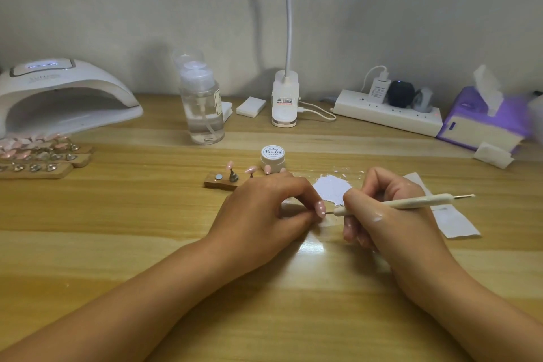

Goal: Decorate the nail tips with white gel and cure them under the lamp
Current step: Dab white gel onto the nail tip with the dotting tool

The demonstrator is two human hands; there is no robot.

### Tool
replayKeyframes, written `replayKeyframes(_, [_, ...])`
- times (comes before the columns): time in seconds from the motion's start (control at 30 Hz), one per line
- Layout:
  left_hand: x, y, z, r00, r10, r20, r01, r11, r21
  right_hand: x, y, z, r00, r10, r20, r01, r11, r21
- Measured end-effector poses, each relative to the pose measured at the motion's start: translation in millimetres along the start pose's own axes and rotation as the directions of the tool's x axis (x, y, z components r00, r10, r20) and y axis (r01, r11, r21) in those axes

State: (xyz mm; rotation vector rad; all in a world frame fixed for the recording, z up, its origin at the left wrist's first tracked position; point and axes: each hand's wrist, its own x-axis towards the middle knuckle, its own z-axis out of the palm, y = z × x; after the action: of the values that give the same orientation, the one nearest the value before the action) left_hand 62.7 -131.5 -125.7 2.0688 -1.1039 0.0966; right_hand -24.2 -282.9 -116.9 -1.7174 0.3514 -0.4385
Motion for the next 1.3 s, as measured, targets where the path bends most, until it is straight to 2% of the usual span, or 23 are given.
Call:
replayKeyframes(0.43, [0.0, 2.4, -0.3, 1.000, 0.020, -0.015, -0.020, 1.000, 0.007, -1.6, 0.1, -1.0, 1.000, -0.010, 0.002, 0.010, 1.000, 0.008])
replayKeyframes(0.67, [-0.9, 1.2, 0.3, 1.000, 0.014, -0.018, -0.014, 1.000, -0.007, -4.4, -4.1, -2.8, 0.998, -0.025, -0.062, 0.034, 0.987, 0.154])
replayKeyframes(0.87, [0.0, -1.1, 0.4, 0.999, 0.027, -0.027, -0.027, 1.000, 0.011, -6.9, -10.6, 0.6, 1.000, -0.028, -0.006, 0.028, 0.981, 0.190])
replayKeyframes(1.07, [0.4, -1.9, 1.4, 0.999, 0.027, -0.037, -0.027, 1.000, 0.013, -7.2, -11.7, -1.1, 0.999, -0.034, 0.005, 0.033, 0.982, 0.184])
replayKeyframes(1.3, [0.8, -1.6, 1.6, 0.999, 0.026, -0.030, -0.026, 1.000, 0.004, -5.1, -5.7, -1.3, 1.000, -0.012, -0.018, 0.013, 0.997, 0.075])
